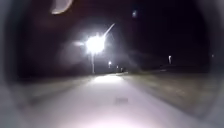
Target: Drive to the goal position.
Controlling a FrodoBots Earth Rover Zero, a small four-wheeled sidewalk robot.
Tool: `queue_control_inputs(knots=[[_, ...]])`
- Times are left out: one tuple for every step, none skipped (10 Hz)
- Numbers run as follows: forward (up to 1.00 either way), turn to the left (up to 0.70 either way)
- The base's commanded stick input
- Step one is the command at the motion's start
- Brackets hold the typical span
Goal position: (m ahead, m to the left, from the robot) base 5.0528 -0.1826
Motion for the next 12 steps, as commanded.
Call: queue_control_inputs(knots=[[0.7, 0.0], [0.7, 0.0], [0.7, 0.08], [0.7, 0.14], [0.7, 0.14], [0.7, 0.14], [0.7, 0.07], [0.7, 0.0], [0.7, 0.0], [0.7, 0.0], [0.7, 0.0], [0.7, 0.0]])
